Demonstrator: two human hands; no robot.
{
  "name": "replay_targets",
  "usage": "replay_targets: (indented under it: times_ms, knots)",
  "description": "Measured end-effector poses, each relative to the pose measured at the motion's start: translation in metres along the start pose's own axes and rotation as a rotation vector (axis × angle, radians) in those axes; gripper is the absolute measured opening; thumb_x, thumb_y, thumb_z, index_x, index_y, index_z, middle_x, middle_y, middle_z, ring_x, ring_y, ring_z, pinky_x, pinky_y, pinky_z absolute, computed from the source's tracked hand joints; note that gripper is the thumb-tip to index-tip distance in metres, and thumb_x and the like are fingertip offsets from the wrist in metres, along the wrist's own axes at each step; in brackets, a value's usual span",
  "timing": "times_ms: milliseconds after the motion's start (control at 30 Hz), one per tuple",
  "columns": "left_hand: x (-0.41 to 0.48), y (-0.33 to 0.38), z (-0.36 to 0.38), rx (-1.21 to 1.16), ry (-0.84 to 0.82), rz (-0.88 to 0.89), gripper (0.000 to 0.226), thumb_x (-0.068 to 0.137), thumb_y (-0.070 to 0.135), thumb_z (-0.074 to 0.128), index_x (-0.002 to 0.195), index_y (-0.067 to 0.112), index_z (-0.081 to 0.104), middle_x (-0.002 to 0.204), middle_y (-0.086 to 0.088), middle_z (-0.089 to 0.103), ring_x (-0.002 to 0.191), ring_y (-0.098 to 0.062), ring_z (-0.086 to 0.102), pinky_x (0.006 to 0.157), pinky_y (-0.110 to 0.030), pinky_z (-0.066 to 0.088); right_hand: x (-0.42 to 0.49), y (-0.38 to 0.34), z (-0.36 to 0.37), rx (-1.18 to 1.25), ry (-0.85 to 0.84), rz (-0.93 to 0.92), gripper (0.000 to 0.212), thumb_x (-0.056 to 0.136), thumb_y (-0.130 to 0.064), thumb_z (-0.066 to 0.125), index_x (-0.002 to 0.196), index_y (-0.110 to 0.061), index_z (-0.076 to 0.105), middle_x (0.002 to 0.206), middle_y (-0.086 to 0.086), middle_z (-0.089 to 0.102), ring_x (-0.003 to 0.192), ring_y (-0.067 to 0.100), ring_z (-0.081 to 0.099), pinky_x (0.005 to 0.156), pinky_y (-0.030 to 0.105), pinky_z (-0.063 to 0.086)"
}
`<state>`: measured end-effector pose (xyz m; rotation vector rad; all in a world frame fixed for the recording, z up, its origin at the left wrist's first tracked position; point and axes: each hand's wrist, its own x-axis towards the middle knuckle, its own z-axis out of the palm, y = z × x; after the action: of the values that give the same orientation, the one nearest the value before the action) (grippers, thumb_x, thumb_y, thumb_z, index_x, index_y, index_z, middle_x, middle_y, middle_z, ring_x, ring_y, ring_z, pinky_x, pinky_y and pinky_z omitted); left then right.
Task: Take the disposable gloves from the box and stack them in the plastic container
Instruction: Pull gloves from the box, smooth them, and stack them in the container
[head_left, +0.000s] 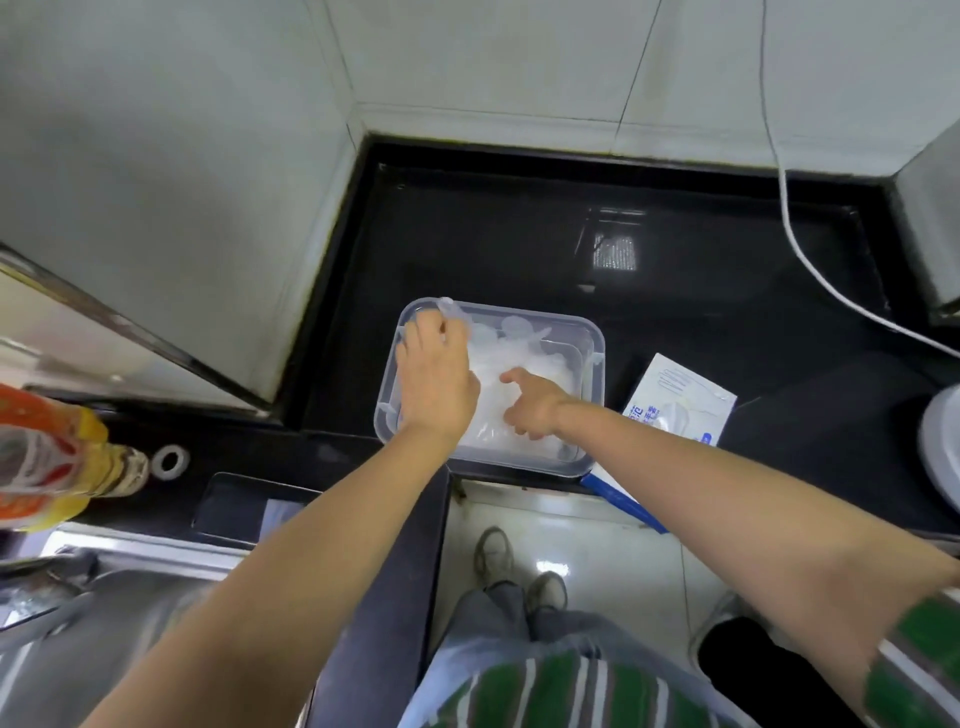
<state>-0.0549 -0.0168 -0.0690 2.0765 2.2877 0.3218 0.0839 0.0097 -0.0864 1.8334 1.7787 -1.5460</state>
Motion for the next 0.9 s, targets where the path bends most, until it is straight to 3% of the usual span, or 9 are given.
replay_targets:
  times_ms: [67, 167, 267, 467, 567, 667, 733, 800, 900]
  knots:
    - [0.002, 0.013, -0.006, -0.072, 0.039, 0.154, 0.034, 0.079, 0.005, 0.068, 0.109, 0.013, 0.057, 0.114, -0.010, 0.053, 0.098, -0.025, 0.053, 0.082, -0.035, 0.049, 0.004, -0.001, 0.004, 0.014, -0.045, 0.026, 0.060, 0.097, -0.008, 0.049, 0.150, -0.027, 0.027, 0.117, 0.010, 0.059, 0.101, 0.024, 0.065, 0.087, 0.038, 0.058]
    - [0.005, 0.029, 0.003, -0.182, -0.368, 0.091, 0.022, 0.091, 0.013, 0.058, 0.113, 0.011, 0.058, 0.110, -0.010, 0.059, 0.097, -0.028, 0.061, 0.081, -0.036, 0.052, 0.008, 0.000, 0.005, -0.008, -0.073, 0.031, 0.050, 0.097, -0.010, 0.048, 0.144, -0.023, 0.034, 0.115, 0.008, 0.061, 0.091, 0.019, 0.067, 0.085, 0.040, 0.060]
    - [0.007, 0.018, 0.029, -0.175, -0.717, -0.115, 0.048, 0.093, 0.022, 0.060, 0.137, 0.013, 0.043, 0.128, -0.013, 0.054, 0.114, -0.030, 0.056, 0.089, -0.035, 0.049, 0.010, 0.006, -0.001, 0.070, -0.087, 0.078, 0.059, 0.096, -0.001, 0.048, 0.147, -0.025, 0.030, 0.120, 0.013, 0.058, 0.102, 0.025, 0.066, 0.089, 0.039, 0.058]
    - [0.011, -0.015, 0.047, -0.054, -0.825, -0.051, 0.080, 0.081, 0.015, 0.073, 0.145, 0.025, 0.025, 0.129, -0.011, 0.046, 0.110, -0.027, 0.050, 0.079, -0.031, 0.045, 0.020, 0.010, -0.001, 0.047, 0.262, 0.048, 0.044, 0.101, -0.014, 0.051, 0.143, -0.014, 0.039, 0.140, 0.010, 0.047, 0.125, 0.027, 0.051, 0.106, 0.032, 0.044]
    - [0.013, -0.018, 0.056, -0.016, -0.864, -0.055, 0.085, 0.080, 0.016, 0.072, 0.145, 0.035, 0.021, 0.142, -0.011, 0.036, 0.120, -0.031, 0.046, 0.087, -0.037, 0.048, 0.025, 0.010, 0.004, 0.010, 0.196, 0.112, 0.055, 0.100, -0.015, 0.049, 0.150, -0.014, 0.025, 0.139, 0.012, 0.045, 0.120, 0.029, 0.054, 0.096, 0.033, 0.051]
    - [0.012, -0.015, 0.058, 0.022, -0.906, -0.111, 0.096, 0.081, 0.017, 0.072, 0.149, 0.040, 0.009, 0.159, -0.013, 0.003, 0.143, -0.038, 0.020, 0.108, -0.046, 0.038, 0.026, 0.007, 0.008, -0.025, 0.105, 0.215, 0.071, 0.100, -0.014, 0.049, 0.155, -0.015, 0.005, 0.146, 0.012, 0.033, 0.112, 0.033, 0.057, 0.076, 0.029, 0.055]
    - [0.012, -0.012, 0.054, 0.048, -0.932, -0.145, 0.109, 0.082, 0.019, 0.074, 0.153, 0.034, -0.008, 0.160, -0.013, -0.011, 0.147, -0.039, 0.009, 0.113, -0.047, 0.033, 0.023, 0.003, 0.005, -0.033, 0.071, 0.230, 0.074, 0.100, -0.012, 0.050, 0.156, -0.014, 0.001, 0.151, 0.012, 0.025, 0.106, 0.033, 0.059, 0.075, 0.030, 0.057]
    - [0.014, -0.009, 0.046, 0.040, -0.932, -0.157, 0.110, 0.081, 0.021, 0.076, 0.154, 0.028, -0.007, 0.160, -0.015, -0.005, 0.145, -0.039, 0.018, 0.110, -0.046, 0.037, 0.017, 0.001, 0.000, -0.016, 0.002, 0.218, 0.075, 0.099, -0.015, 0.052, 0.156, -0.013, 0.002, 0.152, 0.012, 0.025, 0.100, 0.032, 0.063, 0.081, 0.033, 0.060]
    - [0.015, -0.003, 0.026, 0.034, -0.802, -0.125, 0.081, 0.090, 0.026, 0.067, 0.153, 0.023, 0.016, 0.151, -0.014, 0.028, 0.129, -0.033, 0.044, 0.094, -0.036, 0.046, 0.004, -0.005, -0.014, -0.043, -0.022, 0.104, 0.051, 0.100, -0.018, 0.054, 0.146, -0.008, 0.034, 0.140, 0.013, 0.043, 0.104, 0.029, 0.061, 0.090, 0.037, 0.057]
